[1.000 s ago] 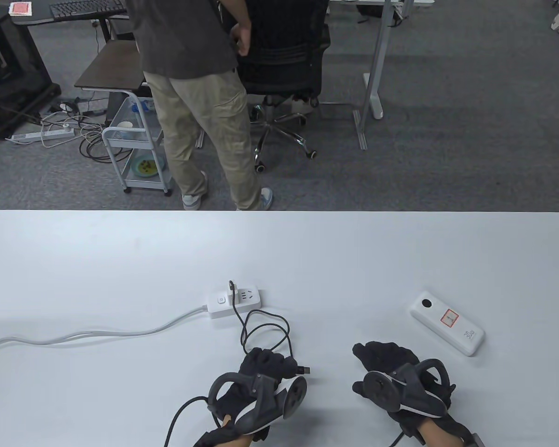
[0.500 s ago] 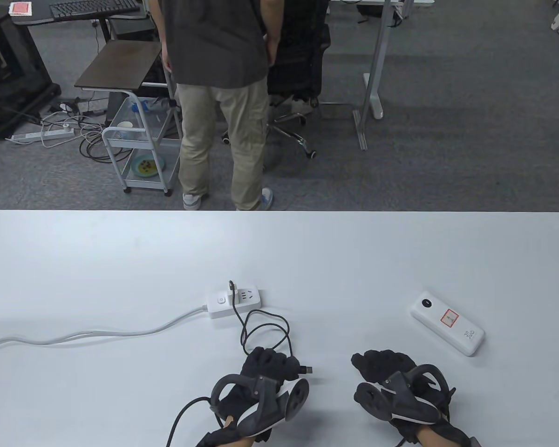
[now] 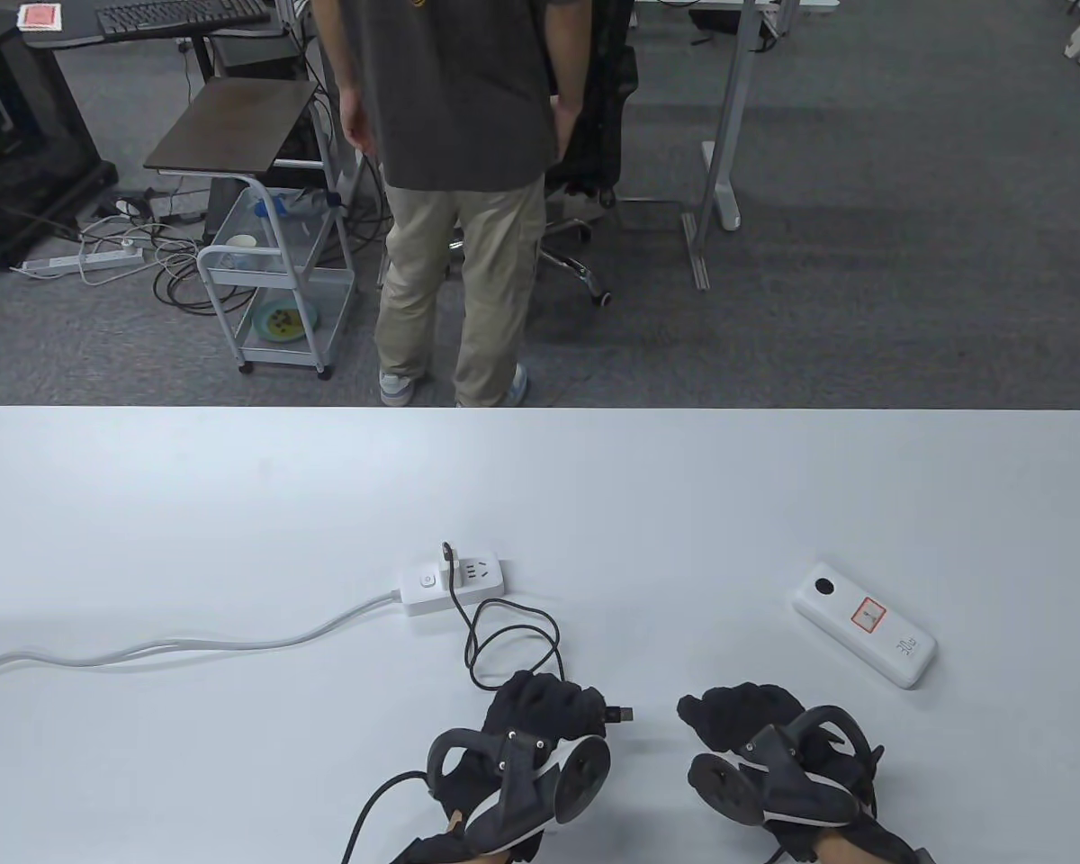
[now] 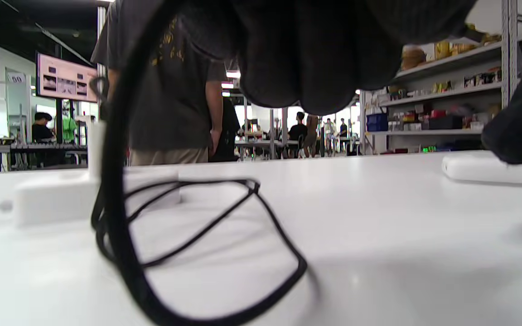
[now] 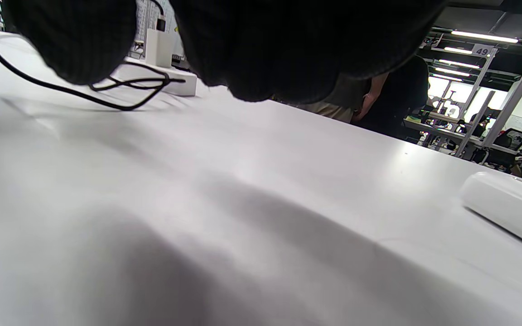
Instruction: Unplug the charger and disconnect the battery pack
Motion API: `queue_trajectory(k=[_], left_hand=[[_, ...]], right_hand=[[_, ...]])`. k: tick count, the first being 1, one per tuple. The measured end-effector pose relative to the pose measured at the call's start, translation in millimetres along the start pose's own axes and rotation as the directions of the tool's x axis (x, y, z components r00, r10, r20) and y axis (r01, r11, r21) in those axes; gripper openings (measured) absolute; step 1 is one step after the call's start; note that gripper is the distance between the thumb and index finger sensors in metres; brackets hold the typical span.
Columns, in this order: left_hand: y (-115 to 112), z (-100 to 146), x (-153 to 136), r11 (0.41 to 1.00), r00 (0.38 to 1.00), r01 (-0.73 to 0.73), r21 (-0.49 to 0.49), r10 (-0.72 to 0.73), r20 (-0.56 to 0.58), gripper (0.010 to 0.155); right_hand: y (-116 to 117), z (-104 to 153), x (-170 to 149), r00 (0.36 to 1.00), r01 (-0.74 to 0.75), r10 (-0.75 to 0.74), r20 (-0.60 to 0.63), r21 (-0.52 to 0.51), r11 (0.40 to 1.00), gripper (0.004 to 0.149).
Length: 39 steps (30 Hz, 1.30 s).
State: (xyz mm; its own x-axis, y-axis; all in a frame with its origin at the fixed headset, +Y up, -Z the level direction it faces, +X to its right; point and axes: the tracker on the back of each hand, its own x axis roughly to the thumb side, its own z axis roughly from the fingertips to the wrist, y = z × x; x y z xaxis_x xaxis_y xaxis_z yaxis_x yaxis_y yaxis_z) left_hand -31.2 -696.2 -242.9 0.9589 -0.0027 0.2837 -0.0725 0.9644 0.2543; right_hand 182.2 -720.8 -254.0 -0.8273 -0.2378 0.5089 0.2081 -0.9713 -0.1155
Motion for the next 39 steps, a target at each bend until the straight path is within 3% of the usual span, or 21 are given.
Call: queue_trajectory(k=[3,7,15,18,26,30,33,39], left_hand=[[16.8,0.0,3.1,0.993,0.994,-0.099,0.059,0.101,-0.044,0.042],[22.1,-15.1,14.8,0.994,0.995,-0.077,0.072,0.082,-0.061,0.042],[13.4,-77.2,49.2,0.999,0.998,-0.047,0.018,0.048,-0.040,0.041],[9.0,-106.8,56.3,0.995,0.995,-0.097,0.023,0.097,-0.032,0.041],[-11.2,-169.7,76.1,0.998,1.000,-0.024,-0.064,0.023,-0.011,0.042],[-24.8,-189.7,78.7,0.999,0.998,-0.054,0.009,0.053,0.045,0.042],[-44.4,-207.8,78.8,0.991,0.996,-0.092,-0.101,0.093,0.012,0.042],[-70.2,-232.4,99.5,0.987,0.998,-0.067,-0.147,0.067,-0.002,0.042]], right_hand=[[-6.6,5.9,-2.6,1.000,0.029,-0.029,-0.003,-0.032,0.999,0.069],[-15.6,12.2,-5.6,1.000,0.025,-0.024,0.004,-0.069,0.997,0.069],[-17.4,15.3,-4.9,0.998,0.054,-0.053,0.022,-0.061,0.997,0.066],[-9.9,10.7,6.8,0.998,-0.032,0.030,0.059,0.035,0.999,0.066],[-9.3,9.2,13.9,0.994,-0.049,0.045,0.098,0.034,0.998,0.068],[-6.7,8.4,16.1,0.993,-0.018,0.013,0.115,0.048,0.999,0.068],[-3.2,5.7,18.8,0.992,-0.032,0.022,0.124,0.078,0.996,0.068],[-3.3,4.9,17.6,0.992,-0.011,-0.003,0.126,0.108,0.994,0.067]])
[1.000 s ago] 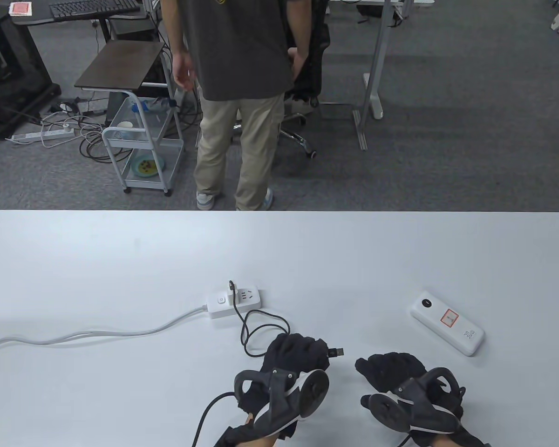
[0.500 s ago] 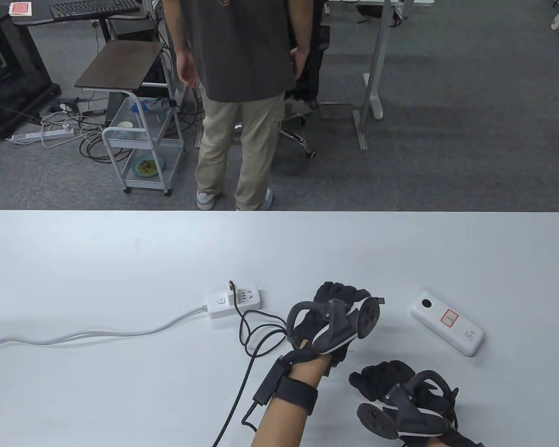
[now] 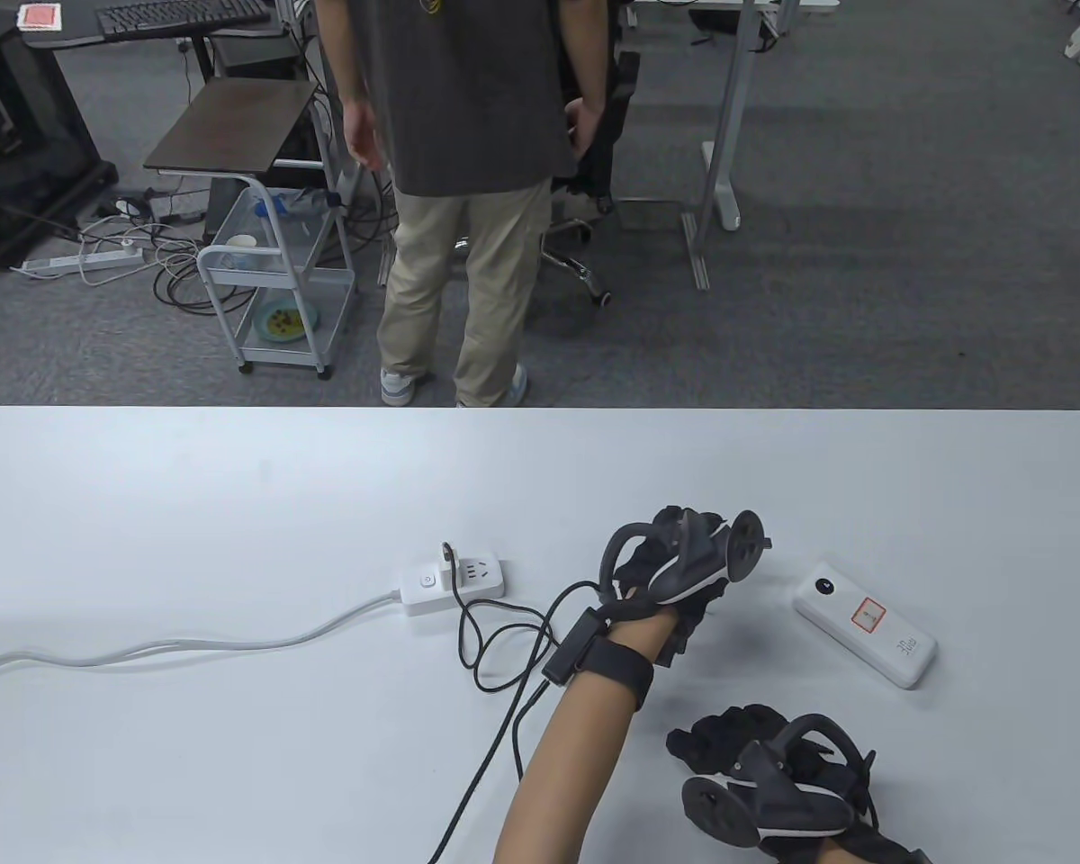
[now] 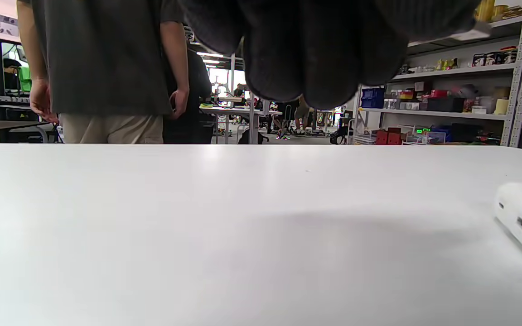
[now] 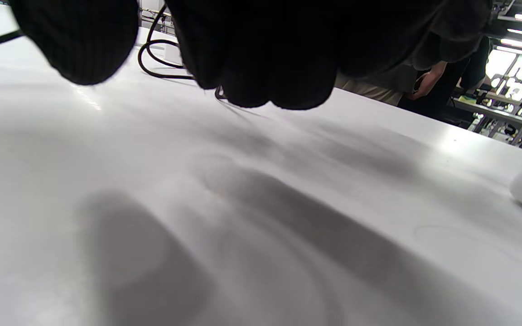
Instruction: Unplug the charger and disconnect the battery pack
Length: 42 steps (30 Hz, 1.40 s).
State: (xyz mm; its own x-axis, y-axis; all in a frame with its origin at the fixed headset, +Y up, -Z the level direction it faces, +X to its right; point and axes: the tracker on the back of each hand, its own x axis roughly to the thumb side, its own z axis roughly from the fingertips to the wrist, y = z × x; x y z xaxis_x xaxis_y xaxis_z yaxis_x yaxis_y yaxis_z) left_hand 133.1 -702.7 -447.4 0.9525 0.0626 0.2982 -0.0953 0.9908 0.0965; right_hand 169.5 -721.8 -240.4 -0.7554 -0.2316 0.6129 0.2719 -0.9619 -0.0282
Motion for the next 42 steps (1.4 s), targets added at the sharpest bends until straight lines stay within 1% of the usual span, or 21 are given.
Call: queue_trajectory(k=[3,4,6,7,9,12,14,15,18,21,23,25,26,28,31,33,37,39,40,42], left_hand=[[-12.0,-11.5,13.9,0.998,0.999,0.052,-0.027,-0.052,0.013,0.042],[-16.5,-15.3,17.9,0.998,0.998,0.063,-0.027,-0.063,0.015,0.042],[-24.4,-20.9,23.4,0.999,0.998,0.028,-0.034,-0.026,0.049,0.042],[-28.4,-22.3,26.5,0.999,0.999,0.014,-0.037,-0.012,0.032,0.042],[-34.4,-24.6,32.0,0.998,0.999,0.028,-0.056,-0.026,0.035,0.041],[-40.6,-28.4,39.3,0.998,0.998,0.059,-0.032,-0.058,0.036,0.041],[-43.0,-30.4,43.1,0.996,0.998,0.055,-0.074,-0.052,0.036,0.041],[-43.9,-30.3,44.2,0.996,0.999,0.046,-0.075,-0.044,0.028,0.041],[-46.3,-32.1,47.3,0.993,0.997,0.068,-0.097,-0.065,0.033,0.041],[-44.0,-34.0,48.3,0.992,0.996,0.085,-0.092,-0.082,0.033,0.042],[-41.7,-34.3,48.2,0.993,0.998,0.056,-0.107,-0.053,0.031,0.047],[-38.1,-32.5,47.8,0.995,0.999,0.013,-0.101,-0.009,0.034,0.051],[-36.3,-31.3,47.1,0.995,0.999,0.009,-0.094,-0.005,0.043,0.053],[-30.8,-28.1,44.2,0.996,0.997,0.057,-0.063,-0.054,0.053,0.053],[-21.6,-22.0,36.2,0.993,0.991,0.114,-0.032,-0.111,0.073,0.052],[-14.2,-16.9,29.4,0.993,0.991,0.116,-0.037,-0.113,0.070,0.053],[3.9,-3.5,15.5,0.992,0.989,0.128,-0.004,-0.127,0.077,0.053],[9.2,5.8,9.1,0.986,0.982,0.167,0.000,-0.167,0.090,0.054],[11.2,13.7,4.8,0.977,0.972,0.215,0.012,-0.215,0.096,0.055],[11.4,27.9,-4.0,0.960,0.954,0.279,0.038,-0.282,0.105,0.055]], right_hand=[[-1.9,1.6,-0.9,1.000,0.000,0.000,-0.007,0.035,0.999,0.068],[-3.0,3.0,-1.3,1.000,0.010,-0.010,0.016,0.040,0.999,0.069],[-5.3,5.9,-3.6,0.997,0.041,-0.040,0.070,-0.003,0.999,0.069],[-6.6,7.5,-6.2,0.995,0.056,-0.055,0.080,-0.002,0.998,0.069],[-8.4,9.3,-11.0,0.995,0.074,-0.074,0.065,0.010,0.997,0.069],[-6.8,9.5,-15.4,0.994,0.097,-0.097,0.055,0.015,0.995,0.070],[-5.6,8.9,-16.3,0.993,0.105,-0.106,0.049,0.024,0.994,0.070],[-5.6,8.8,-16.5,0.993,0.105,-0.107,0.048,0.025,0.994,0.069],[-7.3,9.9,-15.5,0.993,0.101,-0.100,0.065,-0.012,0.995,0.068],[-10.8,12.7,-14.7,0.993,0.104,-0.103,0.060,-0.026,0.994,0.068],[-12.2,13.6,-14.6,0.992,0.108,-0.106,0.063,-0.035,0.994,0.068],[-11.1,13.4,-14.4,0.993,0.105,-0.103,0.065,-0.034,0.994,0.067],[-11.5,14.0,-14.5,0.992,0.103,-0.099,0.075,-0.051,0.993,0.066],[-12.9,14.4,-16.4,0.989,0.117,-0.104,0.109,-0.119,0.986,0.064],[-12.1,15.1,-19.7,0.988,0.132,-0.123,0.088,-0.098,0.986,0.064],[-11.4,14.7,-21.4,0.989,0.132,-0.124,0.085,-0.104,0.986,0.064],[-6.9,12.5,-25.1,0.989,0.143,-0.139,0.058,-0.084,0.986,0.064],[-4.7,11.8,-27.0,0.989,0.147,-0.145,0.026,-0.062,0.987,0.064],[-3.6,11.4,-28.1,0.988,0.154,-0.154,0.011,-0.040,0.987,0.064],[-1.0,9.5,-30.1,0.987,0.163,-0.163,-0.003,-0.029,0.986,0.064]])
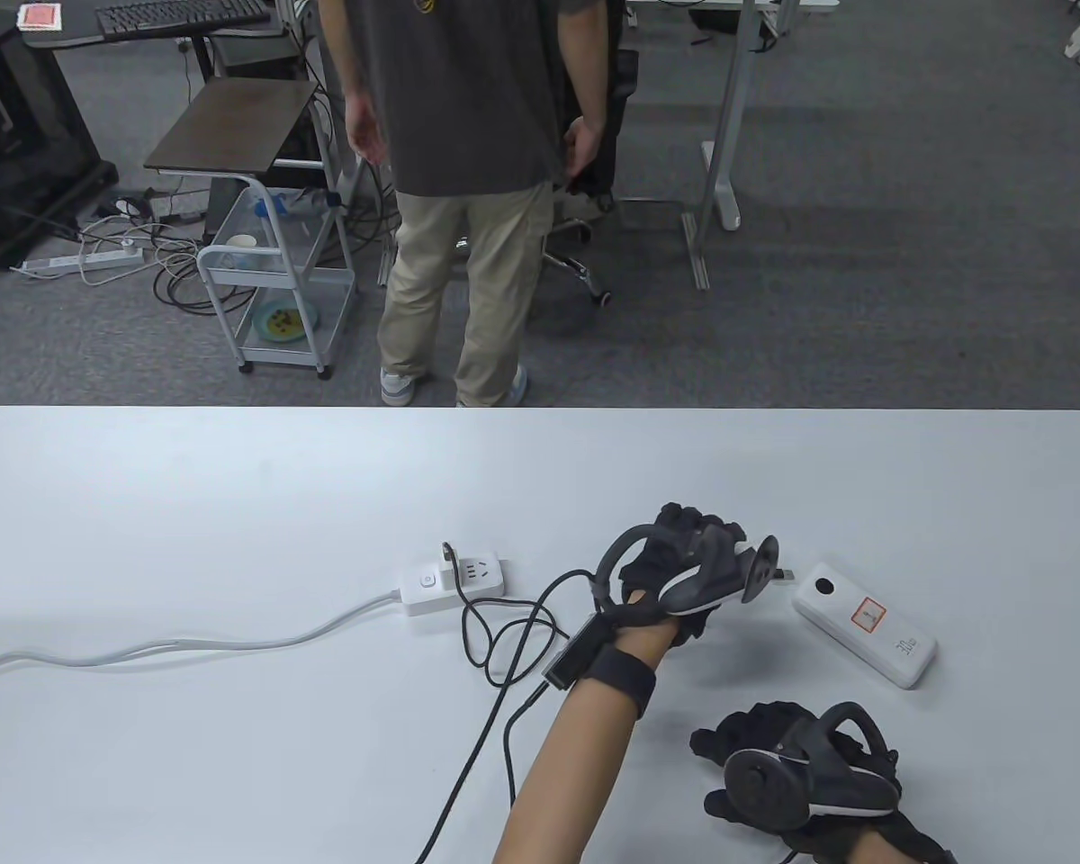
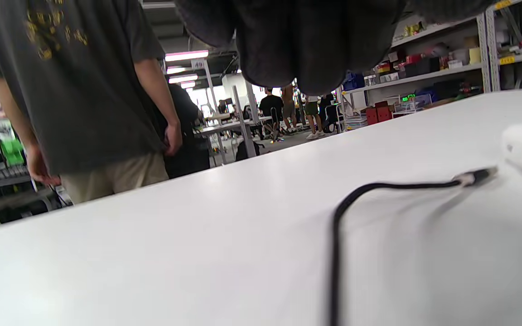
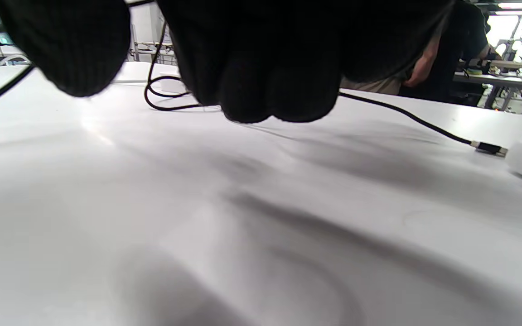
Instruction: Unplug the charger and disconnect the battery pack
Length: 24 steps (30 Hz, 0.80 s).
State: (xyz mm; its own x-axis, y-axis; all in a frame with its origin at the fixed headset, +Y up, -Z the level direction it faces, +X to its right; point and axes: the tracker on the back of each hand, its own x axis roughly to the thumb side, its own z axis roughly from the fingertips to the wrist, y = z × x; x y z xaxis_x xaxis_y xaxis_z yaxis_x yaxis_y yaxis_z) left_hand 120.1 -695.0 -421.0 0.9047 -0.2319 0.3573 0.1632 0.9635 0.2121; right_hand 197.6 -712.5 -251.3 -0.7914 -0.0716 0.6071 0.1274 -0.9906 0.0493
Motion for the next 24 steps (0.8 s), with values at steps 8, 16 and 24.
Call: queue_trajectory(k=[8,16,24], left_hand=[[-1.1,56.0,-36.4,0.999,1.000,-0.020,0.025,0.021,-0.015,0.057],[17.0,101.3,-76.4,0.994,0.996,-0.064,0.085,0.069,-0.054,0.057],[12.0,147.8,-116.8,0.997,0.988,-0.052,0.055,0.060,-0.144,0.058]], right_hand=[[9.1,-2.8,-9.8,0.996,0.024,-0.020,-0.081,0.046,0.999,0.065],[15.5,-6.4,-12.3,0.995,0.018,-0.011,-0.103,0.068,0.998,0.065],[18.3,-7.4,-14.7,0.990,0.017,-0.005,-0.138,0.080,0.997,0.064]])
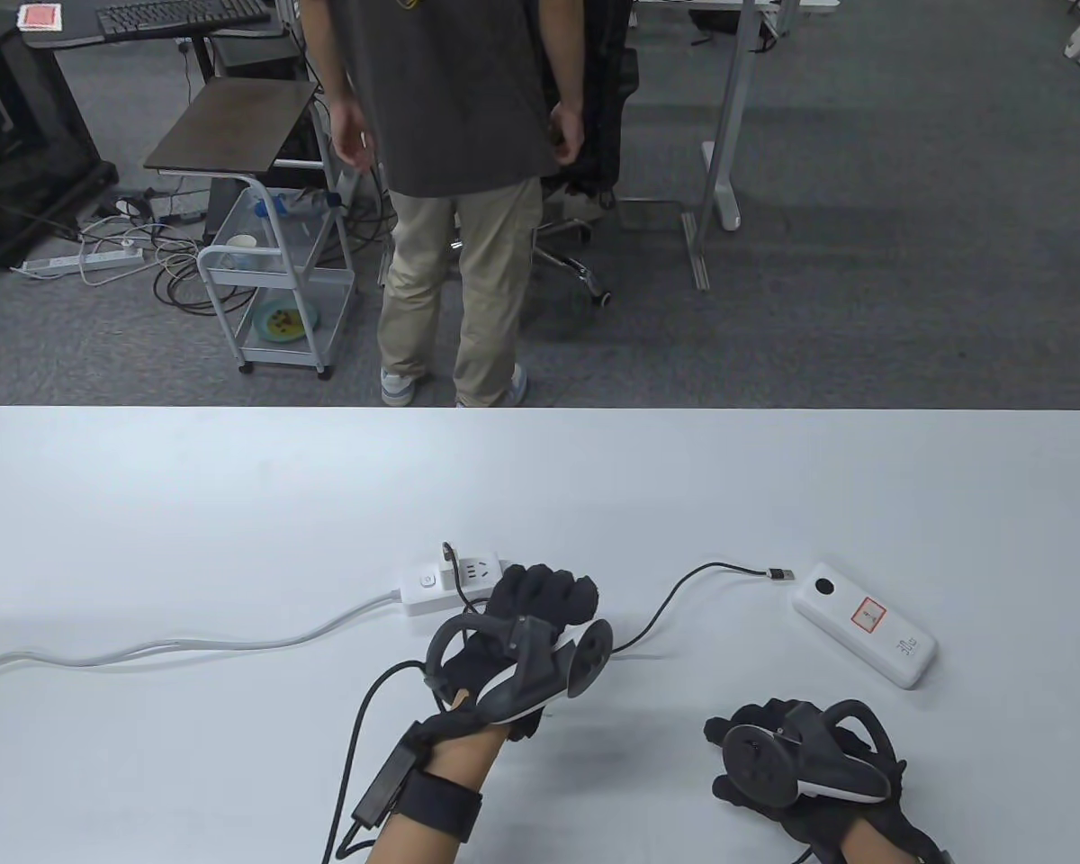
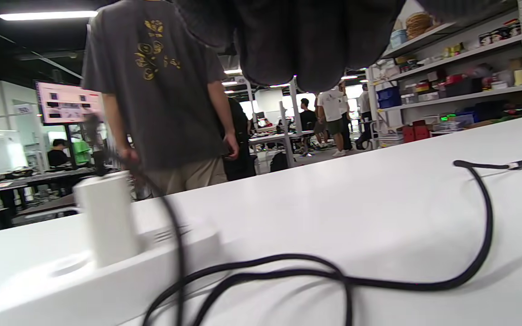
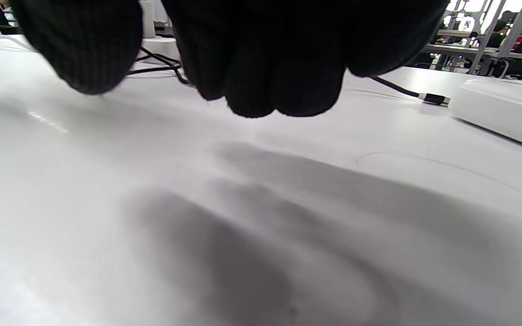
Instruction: Unplug the charger and disconnect the battery pack
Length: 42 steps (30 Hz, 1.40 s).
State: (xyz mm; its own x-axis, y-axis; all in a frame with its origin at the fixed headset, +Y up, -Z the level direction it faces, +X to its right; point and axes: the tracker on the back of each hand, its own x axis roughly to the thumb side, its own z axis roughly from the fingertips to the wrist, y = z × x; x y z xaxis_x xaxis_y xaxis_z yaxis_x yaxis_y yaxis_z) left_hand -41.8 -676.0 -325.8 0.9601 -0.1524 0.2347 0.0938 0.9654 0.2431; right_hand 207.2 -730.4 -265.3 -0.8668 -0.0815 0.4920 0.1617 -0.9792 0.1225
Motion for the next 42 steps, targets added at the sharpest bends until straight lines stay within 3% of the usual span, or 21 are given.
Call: queue_trajectory(k=[10,19,21,24,27,42], left_hand=[[-5.9,48.2,-48.2,1.000,0.993,-0.025,0.004,0.026,-0.111,0.058],[-12.8,79.7,-72.2,0.998,0.983,-0.067,0.022,0.069,-0.169,0.058],[-19.1,87.2,-76.9,0.996,0.969,-0.074,0.041,0.082,-0.232,0.058],[-29.8,92.5,-78.3,0.997,0.969,-0.080,-0.020,0.073,-0.237,0.058],[-31.8,93.7,-82.5,0.999,0.968,-0.028,-0.016,0.023,-0.249,0.058],[-44.7,98.5,-97.3,0.996,0.959,-0.057,-0.072,0.035,-0.282,0.057]], right_hand=[[0.8,-0.6,-2.0,0.999,0.036,-0.036,-0.016,-0.004,0.999,0.065],[-2.4,-2.3,8.2,1.000,0.021,-0.021,0.011,-0.033,0.999,0.065],[-3.9,-2.3,9.1,1.000,0.020,-0.019,0.015,-0.050,0.999,0.065],[-3.8,-2.7,9.1,1.000,0.025,-0.025,0.013,-0.060,0.998,0.064],[-2.1,-3.1,8.4,1.000,0.023,-0.022,0.001,-0.048,0.999,0.064],[2.9,-5.0,9.5,1.000,0.018,-0.018,-0.010,-0.040,0.999,0.064]])
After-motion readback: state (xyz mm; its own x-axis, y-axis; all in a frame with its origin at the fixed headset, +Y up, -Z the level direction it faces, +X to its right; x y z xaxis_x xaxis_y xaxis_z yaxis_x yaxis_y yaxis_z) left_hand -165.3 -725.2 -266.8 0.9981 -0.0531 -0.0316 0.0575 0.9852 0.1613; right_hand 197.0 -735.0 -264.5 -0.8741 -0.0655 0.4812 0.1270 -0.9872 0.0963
